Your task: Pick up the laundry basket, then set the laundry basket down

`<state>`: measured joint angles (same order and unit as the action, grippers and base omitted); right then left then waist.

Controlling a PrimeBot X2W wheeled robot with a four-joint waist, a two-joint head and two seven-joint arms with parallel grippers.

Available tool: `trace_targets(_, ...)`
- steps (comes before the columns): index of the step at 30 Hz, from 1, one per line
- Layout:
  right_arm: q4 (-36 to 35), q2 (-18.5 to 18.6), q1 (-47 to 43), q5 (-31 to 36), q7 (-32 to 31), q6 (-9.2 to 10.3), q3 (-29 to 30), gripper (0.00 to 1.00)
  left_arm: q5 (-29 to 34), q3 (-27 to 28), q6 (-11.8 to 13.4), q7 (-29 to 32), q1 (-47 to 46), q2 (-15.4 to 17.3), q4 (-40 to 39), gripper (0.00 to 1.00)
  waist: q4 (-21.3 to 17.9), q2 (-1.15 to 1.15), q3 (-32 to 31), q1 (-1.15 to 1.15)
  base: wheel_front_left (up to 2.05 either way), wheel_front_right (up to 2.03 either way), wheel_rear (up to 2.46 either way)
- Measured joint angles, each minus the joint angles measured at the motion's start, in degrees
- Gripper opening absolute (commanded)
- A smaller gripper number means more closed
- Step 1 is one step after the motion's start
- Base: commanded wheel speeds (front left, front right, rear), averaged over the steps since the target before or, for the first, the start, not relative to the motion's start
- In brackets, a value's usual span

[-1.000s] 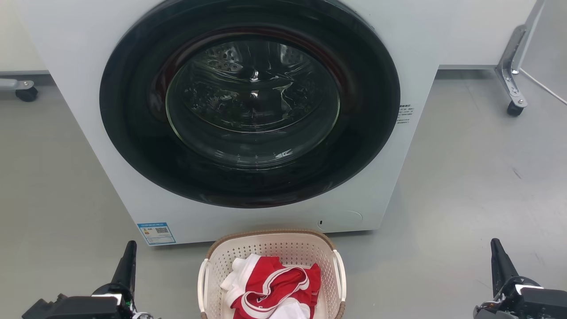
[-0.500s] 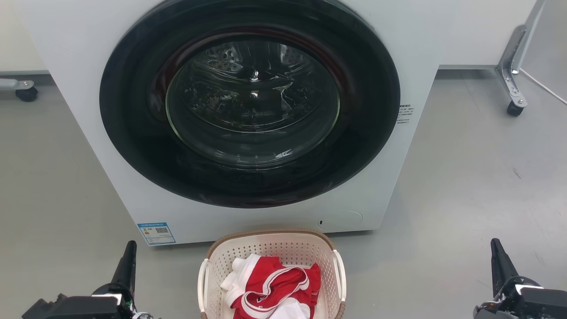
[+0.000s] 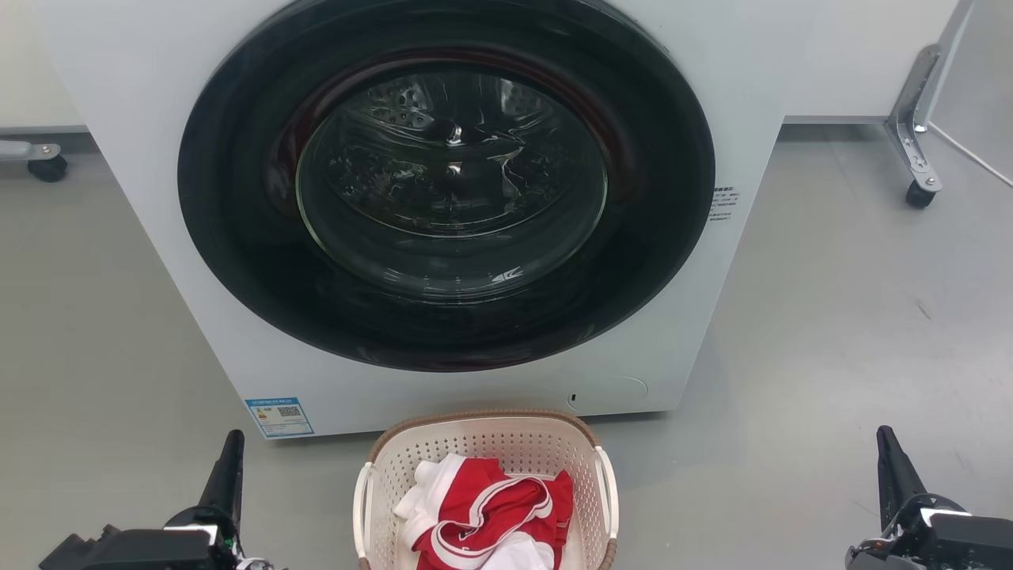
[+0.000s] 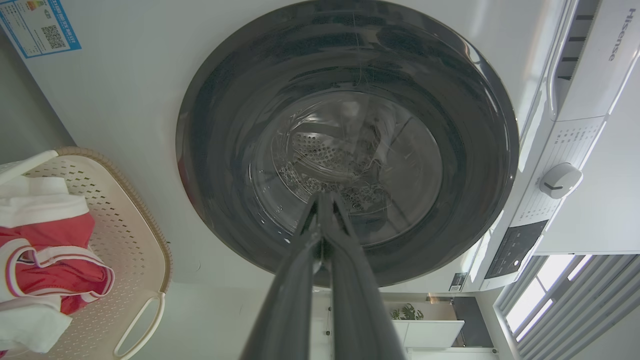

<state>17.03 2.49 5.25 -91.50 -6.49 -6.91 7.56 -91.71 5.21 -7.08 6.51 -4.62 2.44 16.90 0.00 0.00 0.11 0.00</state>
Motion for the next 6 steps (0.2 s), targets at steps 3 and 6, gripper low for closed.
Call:
trace_targets(3,-0.01,0.00,0.00,0.00,0.00,0.00,0.00,0.00,0.00,0.00,0.00,0.00,0.00,0.00,0.00,0.00,0.00,0.00,0.00,0.00,0.00,0.00,0.00)
trace_targets(6,-0.01,0.00,0.00,0.00,0.00,0.00,0.00,0.00,0.00,0.00,0.00,0.00,0.00,0.00,0.00,0.00,0.00,0.00,0.00,0.00,0.00,0.00,0.00)
